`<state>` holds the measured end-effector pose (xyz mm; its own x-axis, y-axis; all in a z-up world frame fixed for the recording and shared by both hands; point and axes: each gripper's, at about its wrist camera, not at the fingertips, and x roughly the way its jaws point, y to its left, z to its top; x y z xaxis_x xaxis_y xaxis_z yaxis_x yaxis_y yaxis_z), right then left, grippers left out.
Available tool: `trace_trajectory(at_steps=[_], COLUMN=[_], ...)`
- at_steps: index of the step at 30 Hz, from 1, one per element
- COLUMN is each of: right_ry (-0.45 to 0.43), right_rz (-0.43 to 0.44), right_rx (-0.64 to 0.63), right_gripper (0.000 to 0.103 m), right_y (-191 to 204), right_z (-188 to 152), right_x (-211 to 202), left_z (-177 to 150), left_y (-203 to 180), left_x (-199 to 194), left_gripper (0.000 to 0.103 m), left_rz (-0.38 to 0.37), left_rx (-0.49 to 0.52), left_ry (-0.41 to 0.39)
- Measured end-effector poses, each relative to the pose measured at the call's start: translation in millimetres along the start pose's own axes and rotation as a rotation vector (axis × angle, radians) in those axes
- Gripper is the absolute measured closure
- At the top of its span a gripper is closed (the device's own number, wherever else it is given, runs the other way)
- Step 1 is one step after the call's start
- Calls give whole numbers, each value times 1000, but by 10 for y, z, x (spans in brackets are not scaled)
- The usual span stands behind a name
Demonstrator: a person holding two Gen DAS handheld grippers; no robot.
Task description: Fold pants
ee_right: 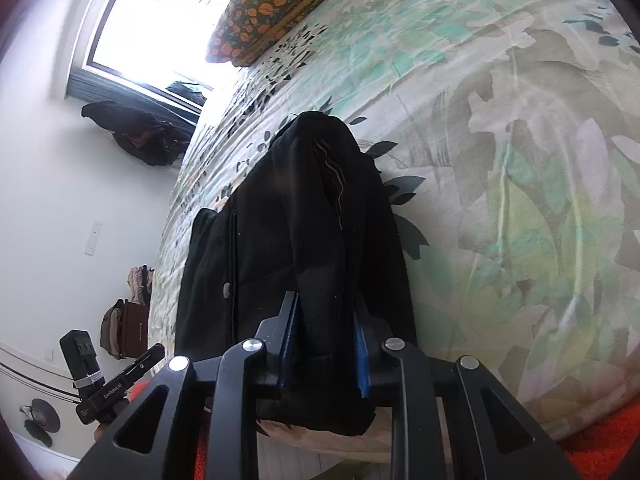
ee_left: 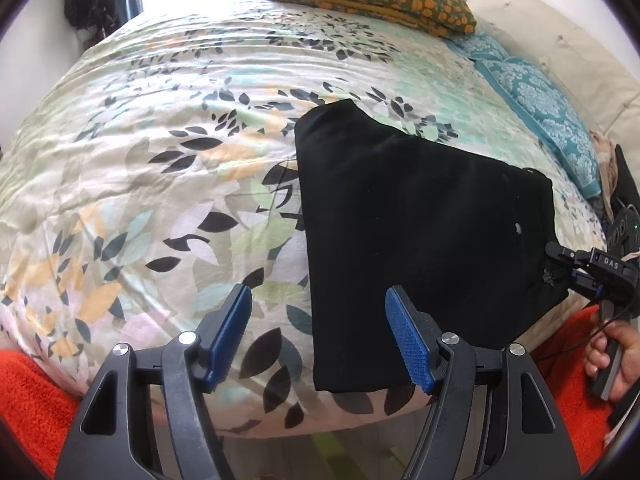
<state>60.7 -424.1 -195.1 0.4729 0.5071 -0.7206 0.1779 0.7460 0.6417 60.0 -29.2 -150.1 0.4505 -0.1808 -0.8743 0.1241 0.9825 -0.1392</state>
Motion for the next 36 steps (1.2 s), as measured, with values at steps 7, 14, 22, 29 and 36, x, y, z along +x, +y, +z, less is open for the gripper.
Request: trace_trajectory(at_steps=[7,14,22,29,36], right_ry=[-226,-91,-122,-127,-17], right_rz=[-150,-373,-264,-115,-193], right_rx=[-168,-706,-527,-553,-492], right_gripper=[36,41,43,43,49], right_y=[428,1274,1002,1281,756], right_z=[41,-417,-116,354,311], right_x=[-581,191,-72,97,710], left_z=[53,-114,464,1393,1583], left_y=[-298,-947,-536,-349,42], left_x=[-174,494,179,877,1730], left_gripper=[31,26,25,24,28], left_rz=[10,79,-78,-228,-46], left_rx=[106,368,182,44,-146], left_ry=[-118,-64,-70,24,41])
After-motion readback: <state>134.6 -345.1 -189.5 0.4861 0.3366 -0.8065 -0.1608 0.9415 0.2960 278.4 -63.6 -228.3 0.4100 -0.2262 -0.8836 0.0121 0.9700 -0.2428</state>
